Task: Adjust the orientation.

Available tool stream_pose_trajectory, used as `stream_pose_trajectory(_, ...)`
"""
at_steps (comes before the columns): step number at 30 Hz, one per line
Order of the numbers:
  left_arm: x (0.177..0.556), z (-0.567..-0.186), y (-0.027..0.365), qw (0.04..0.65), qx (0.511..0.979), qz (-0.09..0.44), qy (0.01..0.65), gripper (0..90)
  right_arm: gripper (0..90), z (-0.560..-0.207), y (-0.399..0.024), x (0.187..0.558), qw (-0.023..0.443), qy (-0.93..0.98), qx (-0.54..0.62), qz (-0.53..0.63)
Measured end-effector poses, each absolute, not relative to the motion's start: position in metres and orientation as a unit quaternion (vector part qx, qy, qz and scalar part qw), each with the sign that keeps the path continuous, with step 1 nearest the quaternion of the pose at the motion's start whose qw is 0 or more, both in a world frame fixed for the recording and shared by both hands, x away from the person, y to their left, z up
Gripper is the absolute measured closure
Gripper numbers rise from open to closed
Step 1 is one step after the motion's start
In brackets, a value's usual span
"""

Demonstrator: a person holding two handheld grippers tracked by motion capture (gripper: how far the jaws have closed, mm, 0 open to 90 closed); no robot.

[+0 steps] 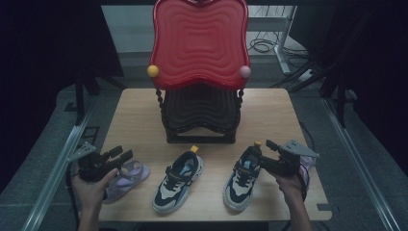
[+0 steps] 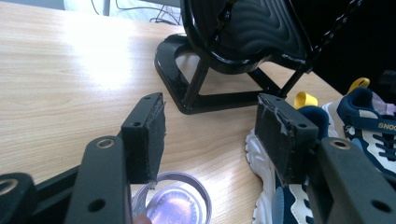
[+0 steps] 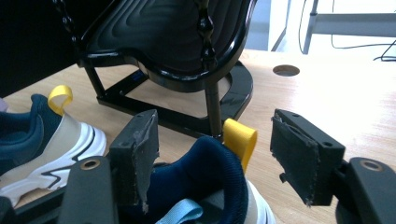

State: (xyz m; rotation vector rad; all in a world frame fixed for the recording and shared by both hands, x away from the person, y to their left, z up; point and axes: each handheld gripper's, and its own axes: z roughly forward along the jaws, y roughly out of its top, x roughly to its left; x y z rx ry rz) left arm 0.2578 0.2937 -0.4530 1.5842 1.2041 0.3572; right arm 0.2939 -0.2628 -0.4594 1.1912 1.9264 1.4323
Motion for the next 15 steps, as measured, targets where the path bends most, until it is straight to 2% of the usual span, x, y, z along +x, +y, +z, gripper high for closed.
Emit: stream_pose_trajectory(15, 0.246, -0.444, 0.277, 0.524, 0.672, 0.17, 0.494, 48.0, 36.5, -0.462, -0.278, 0.292, 0.191, 0.694, 0.43, 0.545)
